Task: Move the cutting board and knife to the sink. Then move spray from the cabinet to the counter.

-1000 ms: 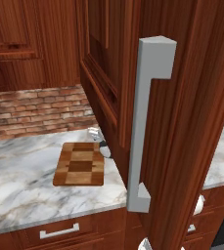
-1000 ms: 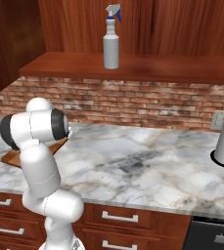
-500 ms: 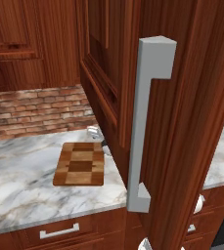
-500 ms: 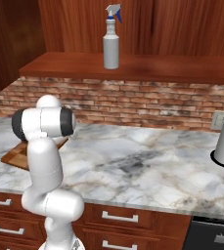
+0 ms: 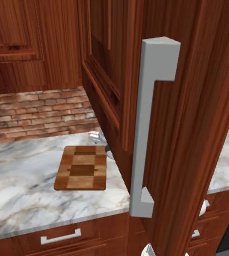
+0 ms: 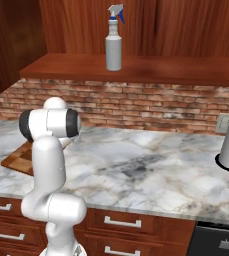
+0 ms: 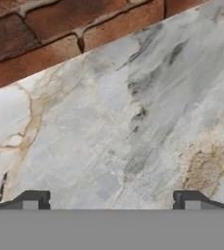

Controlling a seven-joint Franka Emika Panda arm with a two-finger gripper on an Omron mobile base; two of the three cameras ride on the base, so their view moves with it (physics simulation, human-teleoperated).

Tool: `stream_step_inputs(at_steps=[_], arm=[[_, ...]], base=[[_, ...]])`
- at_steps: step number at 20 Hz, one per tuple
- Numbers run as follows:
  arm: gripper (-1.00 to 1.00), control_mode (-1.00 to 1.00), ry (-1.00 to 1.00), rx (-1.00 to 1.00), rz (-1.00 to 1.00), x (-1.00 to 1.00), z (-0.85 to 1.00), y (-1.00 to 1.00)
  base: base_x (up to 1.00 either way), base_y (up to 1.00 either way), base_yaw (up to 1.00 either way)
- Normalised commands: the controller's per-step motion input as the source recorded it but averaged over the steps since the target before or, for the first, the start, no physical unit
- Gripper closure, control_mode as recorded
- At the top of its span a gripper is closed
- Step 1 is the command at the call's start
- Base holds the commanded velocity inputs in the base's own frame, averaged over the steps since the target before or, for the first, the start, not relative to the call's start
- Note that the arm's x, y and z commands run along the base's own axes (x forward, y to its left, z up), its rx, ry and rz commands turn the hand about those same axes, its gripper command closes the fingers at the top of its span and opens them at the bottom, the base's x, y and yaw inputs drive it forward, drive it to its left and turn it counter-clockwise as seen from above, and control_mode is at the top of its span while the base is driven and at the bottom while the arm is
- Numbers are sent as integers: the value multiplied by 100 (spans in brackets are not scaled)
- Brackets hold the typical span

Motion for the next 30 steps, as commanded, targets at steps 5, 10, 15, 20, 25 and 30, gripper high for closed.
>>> stream_step_inputs(at_steps=[5,10,15,20,25,30], arm=[[-100,-100,4,-6,0,0,-40,2],[-100,-100,3,-2,1,1,-26,1],[-100,-100,0,0,0,-13,-1,0],[-100,-100,1,0,0,-76,-9,0],[-100,-100,1,0,0,-96,-10,0],[-100,-100,4,0,0,-98,-11,0]], base=[[0,0,0],[0,0,0],[0,0,0],[0,0,0],[0,0,0],[0,0,0]])
